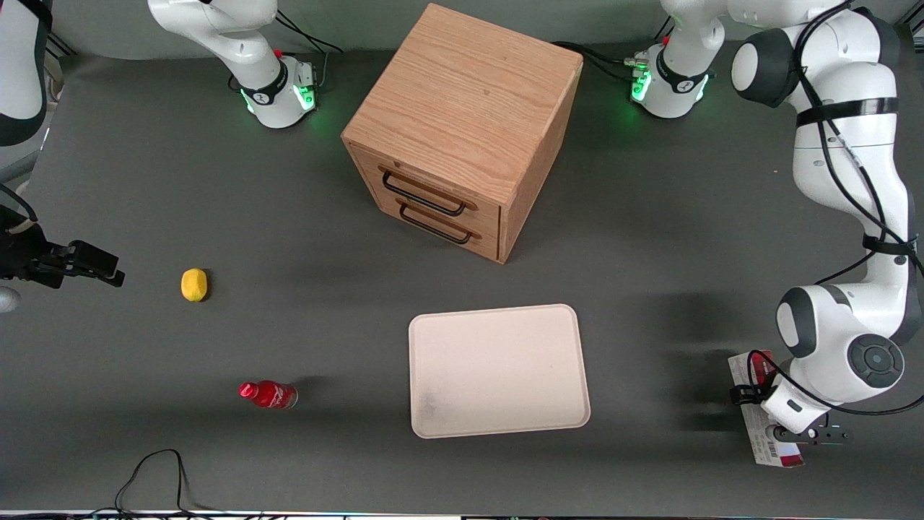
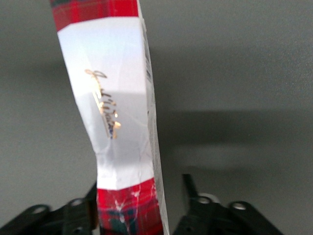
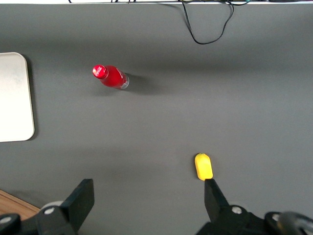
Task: Place red cookie box on tray
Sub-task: 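Close the left gripper on the end of the cookie box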
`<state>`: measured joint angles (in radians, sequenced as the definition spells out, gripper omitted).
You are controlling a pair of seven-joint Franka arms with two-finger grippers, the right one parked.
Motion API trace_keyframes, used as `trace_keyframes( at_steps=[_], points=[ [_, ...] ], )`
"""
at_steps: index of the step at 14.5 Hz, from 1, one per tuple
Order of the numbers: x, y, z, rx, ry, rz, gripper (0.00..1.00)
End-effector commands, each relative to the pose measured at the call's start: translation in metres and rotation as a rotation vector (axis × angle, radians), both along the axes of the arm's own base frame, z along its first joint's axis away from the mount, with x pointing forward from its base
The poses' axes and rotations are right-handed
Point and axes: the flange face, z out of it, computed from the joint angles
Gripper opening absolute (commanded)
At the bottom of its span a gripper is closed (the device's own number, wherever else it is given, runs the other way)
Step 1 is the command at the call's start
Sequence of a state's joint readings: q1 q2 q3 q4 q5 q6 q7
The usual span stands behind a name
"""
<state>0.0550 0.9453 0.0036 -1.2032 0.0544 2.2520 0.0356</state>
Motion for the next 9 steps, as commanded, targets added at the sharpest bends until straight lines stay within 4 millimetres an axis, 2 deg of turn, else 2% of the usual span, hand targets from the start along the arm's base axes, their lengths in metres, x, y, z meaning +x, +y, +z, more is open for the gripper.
trace_keyframes(
  at_steps=[1,4,6,9],
  points=[
    [-0.004,-0.005,0.007,0.010,0.030,0.001,0.00],
    [-0.004,-0.004,0.008,0.009,0.031,0.005,0.00],
    [-0.004,-0.005,0.017,0.009,0.031,0.004,0.00],
    [-0.008,-0.008,0.063,0.007,0.061,0.007,0.00]
  ],
)
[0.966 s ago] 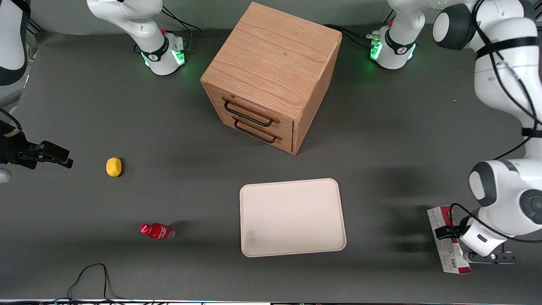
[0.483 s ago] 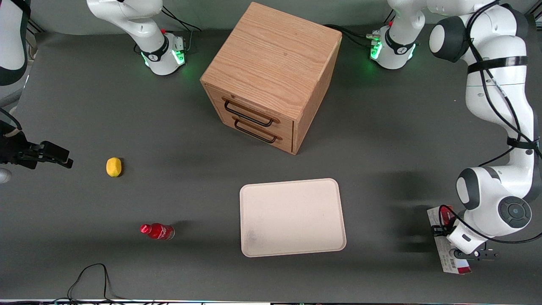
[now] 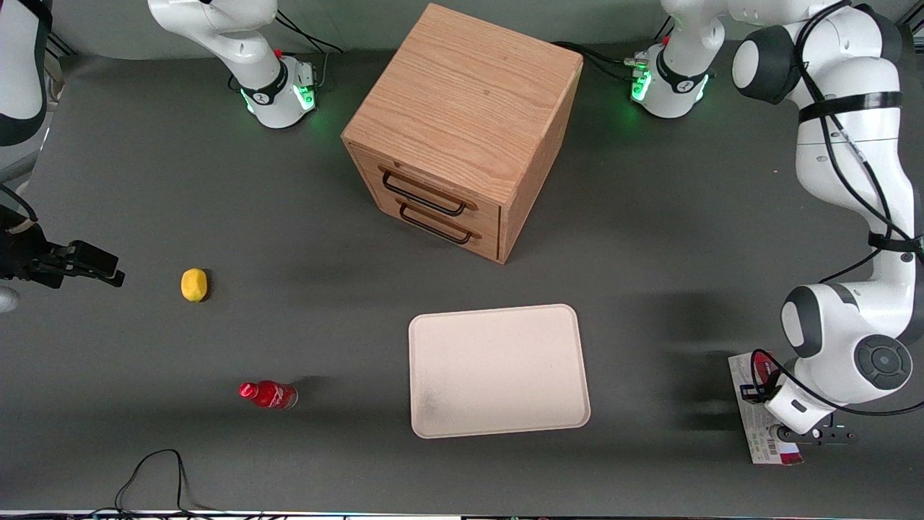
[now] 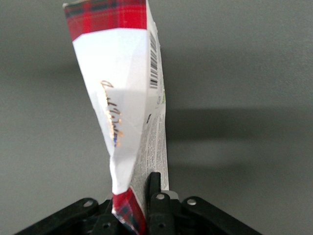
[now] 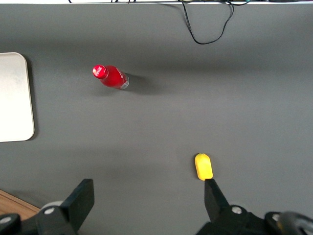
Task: Place red cookie box on tray
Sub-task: 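Lift the held box and carry it over the white tray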
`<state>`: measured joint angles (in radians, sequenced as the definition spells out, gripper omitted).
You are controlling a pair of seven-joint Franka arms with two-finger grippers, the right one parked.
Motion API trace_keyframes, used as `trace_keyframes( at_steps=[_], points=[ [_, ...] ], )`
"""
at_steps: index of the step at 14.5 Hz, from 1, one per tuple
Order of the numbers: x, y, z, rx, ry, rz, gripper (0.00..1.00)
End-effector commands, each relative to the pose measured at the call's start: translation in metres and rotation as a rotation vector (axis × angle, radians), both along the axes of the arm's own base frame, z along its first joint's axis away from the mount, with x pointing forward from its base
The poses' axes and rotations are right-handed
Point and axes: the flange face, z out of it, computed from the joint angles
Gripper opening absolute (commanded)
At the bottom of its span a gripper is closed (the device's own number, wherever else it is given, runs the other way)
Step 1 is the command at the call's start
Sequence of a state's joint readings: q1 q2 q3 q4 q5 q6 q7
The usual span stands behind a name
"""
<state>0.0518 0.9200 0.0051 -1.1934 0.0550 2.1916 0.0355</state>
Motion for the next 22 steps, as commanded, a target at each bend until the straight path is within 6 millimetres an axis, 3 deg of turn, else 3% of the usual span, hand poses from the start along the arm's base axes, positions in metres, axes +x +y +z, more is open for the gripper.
trace_keyframes(
  at_steps=[1,3,6,8,10,13,14,17,20,22],
  points=[
    [-0.010,-0.010,0.074,0.002,0.053,0.004,0.00],
    [-0.023,-0.027,0.139,-0.003,0.080,-0.015,0.00],
    [-0.050,-0.097,0.217,-0.026,0.106,-0.103,0.00],
    [-0.065,-0.157,0.243,-0.042,0.121,-0.078,0.00],
    [-0.076,-0.218,0.250,-0.076,0.118,0.005,0.00],
    [-0.080,-0.292,0.221,-0.122,0.085,0.025,0.00],
    [-0.082,-0.317,0.199,-0.117,0.088,0.024,0.00],
    [-0.082,-0.362,0.127,-0.078,0.074,-0.012,0.00],
    [-0.081,-0.383,0.056,-0.041,0.061,-0.055,0.00],
    [-0.080,-0.385,0.027,-0.022,0.056,-0.061,0.00]
  ],
)
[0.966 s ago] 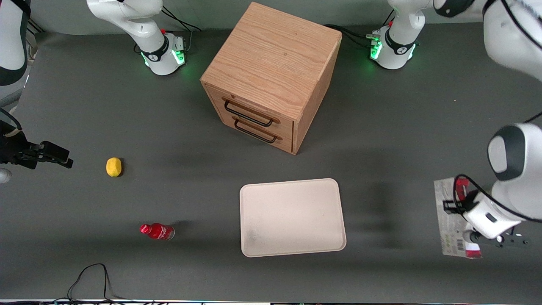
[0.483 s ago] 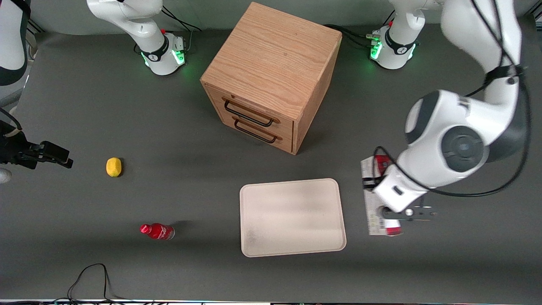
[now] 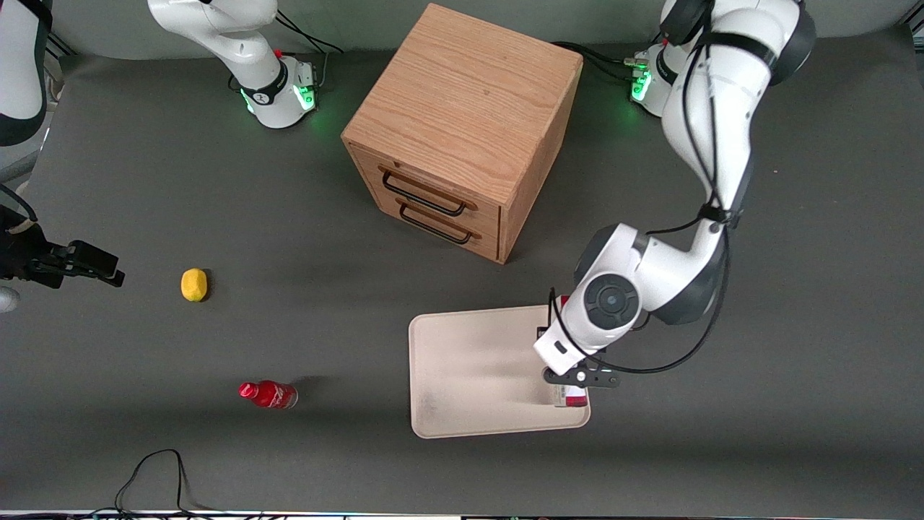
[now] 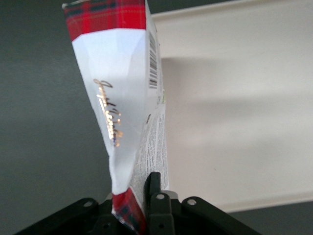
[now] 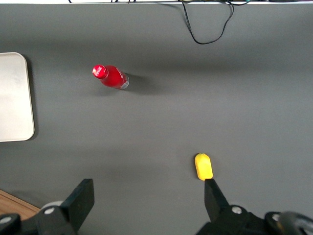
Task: Place red cookie box on tray
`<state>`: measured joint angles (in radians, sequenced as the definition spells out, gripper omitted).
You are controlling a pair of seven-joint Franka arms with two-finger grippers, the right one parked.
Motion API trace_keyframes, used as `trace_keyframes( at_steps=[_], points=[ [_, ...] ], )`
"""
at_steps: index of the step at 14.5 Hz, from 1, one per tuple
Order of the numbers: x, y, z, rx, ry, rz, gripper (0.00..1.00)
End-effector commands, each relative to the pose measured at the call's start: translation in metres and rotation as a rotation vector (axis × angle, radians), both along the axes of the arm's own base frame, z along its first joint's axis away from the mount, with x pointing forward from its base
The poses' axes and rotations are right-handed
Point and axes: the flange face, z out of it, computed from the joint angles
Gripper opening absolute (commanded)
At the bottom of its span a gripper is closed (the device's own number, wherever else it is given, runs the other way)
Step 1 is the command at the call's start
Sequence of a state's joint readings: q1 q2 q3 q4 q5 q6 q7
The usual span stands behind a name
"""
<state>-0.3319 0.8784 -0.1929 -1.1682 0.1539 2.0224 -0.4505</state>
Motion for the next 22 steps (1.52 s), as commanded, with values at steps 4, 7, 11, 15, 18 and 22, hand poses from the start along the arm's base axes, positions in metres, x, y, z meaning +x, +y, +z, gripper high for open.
trace_keyframes(
  at_steps=[4,7,11,15,18,22],
  points=[
    [0.008,0.002,-0.020,0.037,-0.050,0.000,0.05],
    [0.005,-0.003,-0.021,0.037,-0.083,-0.018,1.00],
    [0.007,0.011,0.040,0.035,-0.111,0.003,1.00],
    [-0.009,0.101,0.152,0.066,-0.048,0.117,1.00],
    [-0.029,0.198,0.225,0.088,-0.007,0.083,1.00],
    [-0.097,0.283,0.276,0.049,0.046,0.030,1.00]
  ],
)
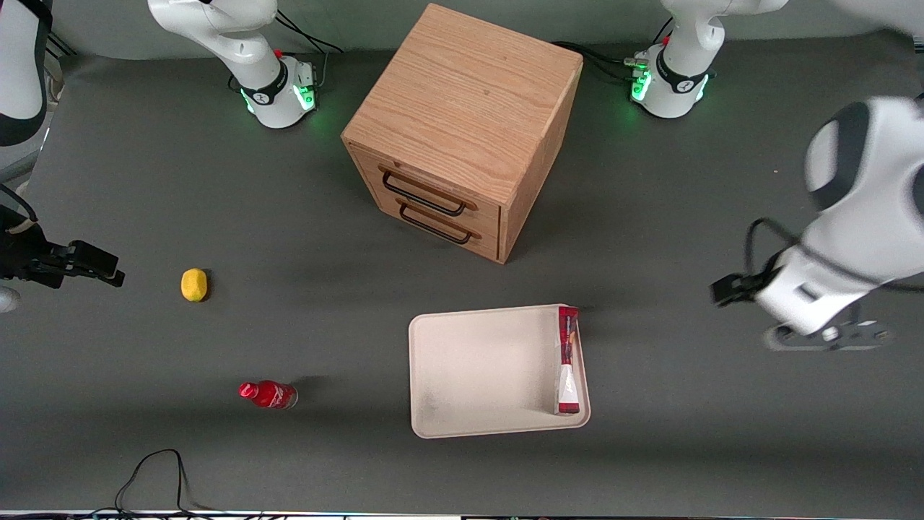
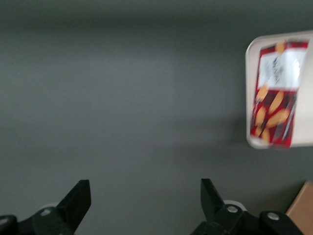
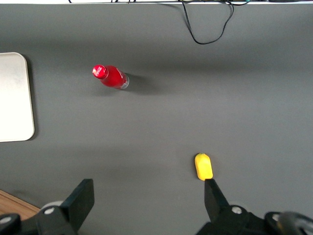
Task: Place red cookie box on tray
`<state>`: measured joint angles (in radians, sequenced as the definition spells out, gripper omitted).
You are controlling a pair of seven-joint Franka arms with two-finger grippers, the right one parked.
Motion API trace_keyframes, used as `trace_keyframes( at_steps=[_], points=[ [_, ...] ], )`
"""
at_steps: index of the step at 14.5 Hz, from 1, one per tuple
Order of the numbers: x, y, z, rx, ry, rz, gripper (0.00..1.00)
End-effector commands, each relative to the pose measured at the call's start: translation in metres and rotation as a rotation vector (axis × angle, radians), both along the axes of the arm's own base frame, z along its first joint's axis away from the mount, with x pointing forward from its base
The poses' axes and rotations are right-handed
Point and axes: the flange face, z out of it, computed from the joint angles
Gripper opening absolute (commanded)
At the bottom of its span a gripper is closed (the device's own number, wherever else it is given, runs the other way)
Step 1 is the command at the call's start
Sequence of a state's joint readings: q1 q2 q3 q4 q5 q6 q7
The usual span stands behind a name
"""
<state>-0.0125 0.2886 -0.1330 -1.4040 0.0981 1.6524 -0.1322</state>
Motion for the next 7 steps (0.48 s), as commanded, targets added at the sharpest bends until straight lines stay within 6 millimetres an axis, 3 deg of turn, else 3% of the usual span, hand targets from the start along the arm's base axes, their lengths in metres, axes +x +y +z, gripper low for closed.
trace_keyframes(
  at_steps=[1,4,7],
  points=[
    [-0.071,0.028,0.007,-0.052,0.036,-0.008,1.00],
    [-0.094,0.059,0.025,-0.067,0.015,-0.007,1.00],
    [-0.103,0.063,0.042,-0.065,-0.011,0.001,1.00]
  ],
)
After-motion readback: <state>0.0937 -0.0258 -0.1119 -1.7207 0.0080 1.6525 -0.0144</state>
